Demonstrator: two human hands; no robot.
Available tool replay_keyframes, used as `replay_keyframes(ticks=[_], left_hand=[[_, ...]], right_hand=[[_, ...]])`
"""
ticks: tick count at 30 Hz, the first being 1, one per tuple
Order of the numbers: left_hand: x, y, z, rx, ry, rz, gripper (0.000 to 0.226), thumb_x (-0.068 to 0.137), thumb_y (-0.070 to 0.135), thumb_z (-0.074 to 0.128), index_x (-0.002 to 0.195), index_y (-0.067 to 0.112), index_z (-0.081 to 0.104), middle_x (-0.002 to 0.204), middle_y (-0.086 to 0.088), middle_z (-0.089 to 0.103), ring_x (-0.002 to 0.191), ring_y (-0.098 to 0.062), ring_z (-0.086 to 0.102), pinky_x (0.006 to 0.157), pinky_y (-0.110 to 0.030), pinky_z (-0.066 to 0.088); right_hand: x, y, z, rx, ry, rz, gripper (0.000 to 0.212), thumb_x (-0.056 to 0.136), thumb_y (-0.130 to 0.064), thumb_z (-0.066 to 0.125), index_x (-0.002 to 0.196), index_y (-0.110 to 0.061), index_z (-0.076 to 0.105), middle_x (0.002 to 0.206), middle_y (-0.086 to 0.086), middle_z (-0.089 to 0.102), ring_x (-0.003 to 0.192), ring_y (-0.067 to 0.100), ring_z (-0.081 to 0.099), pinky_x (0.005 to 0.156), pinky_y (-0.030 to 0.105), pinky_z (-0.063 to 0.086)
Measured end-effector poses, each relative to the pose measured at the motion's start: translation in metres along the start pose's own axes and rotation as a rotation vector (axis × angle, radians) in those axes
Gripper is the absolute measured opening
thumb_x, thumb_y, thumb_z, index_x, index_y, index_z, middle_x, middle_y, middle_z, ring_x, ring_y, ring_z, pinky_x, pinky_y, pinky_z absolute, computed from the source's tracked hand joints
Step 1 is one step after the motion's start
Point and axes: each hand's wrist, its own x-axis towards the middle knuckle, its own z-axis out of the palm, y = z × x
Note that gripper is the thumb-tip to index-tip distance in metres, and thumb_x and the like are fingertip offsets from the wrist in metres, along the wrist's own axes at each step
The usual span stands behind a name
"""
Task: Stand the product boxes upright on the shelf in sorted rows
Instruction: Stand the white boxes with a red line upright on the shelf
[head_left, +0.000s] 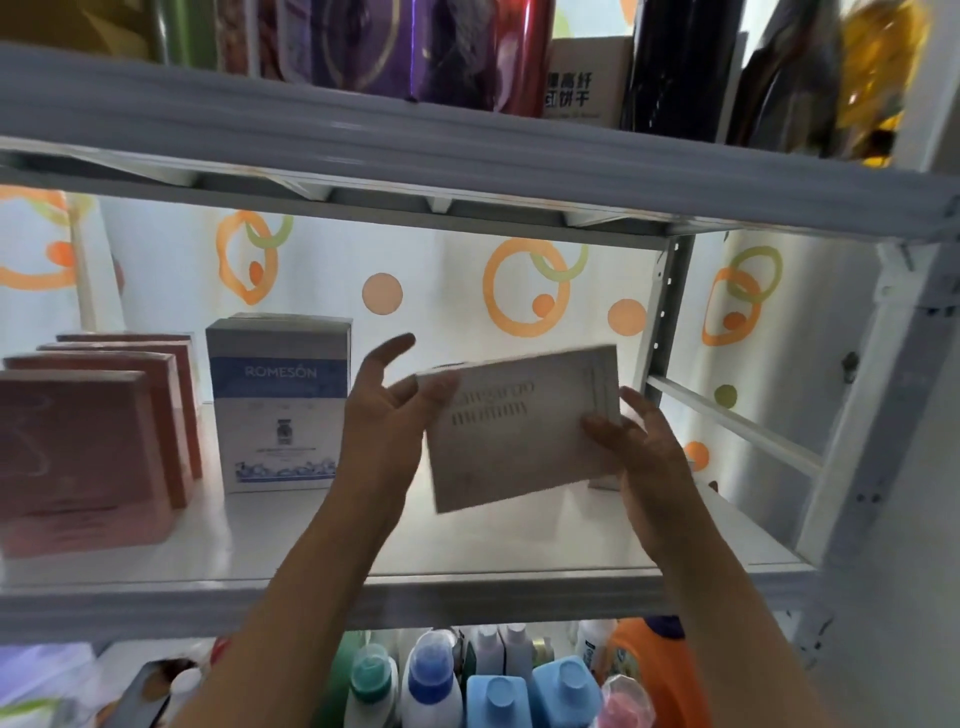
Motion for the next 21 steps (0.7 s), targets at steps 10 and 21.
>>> replay_keyframes(ticks=[10,21], left_hand=[[0.021,0.048,-0.006,0.312,-0.167,0.112,0.027,0.087,0.035,0.069,0.11,0.04,0.056,0.09,0.004,0.075,0.077,-0.013,0.072,0.069,-0.039,0.061],[0.031,0.026,-0.003,0.698,-0.065,0.24,0.058,0.083,0.042,0.071,0.132,0.026,0.047,0.114,0.014,0.06,0.106,-0.008,0.055,0.085,-0.029,0.045]], right_hand=[[-0.013,-0.024,0.022,-0.513,-0.182,-0.199,0.04,0.081,-0.024,0.079,0.112,-0.042,0.059,0.114,-0.014,0.06,0.099,0.015,0.062,0.072,0.023,0.055],[-0.021,0.019,0.018,-0.012,-0.186,0.145,0.029,0.088,-0.01,0.065,0.116,-0.007,0.058,0.112,0.017,0.066,0.1,0.029,0.065,0.078,0.031,0.057]])
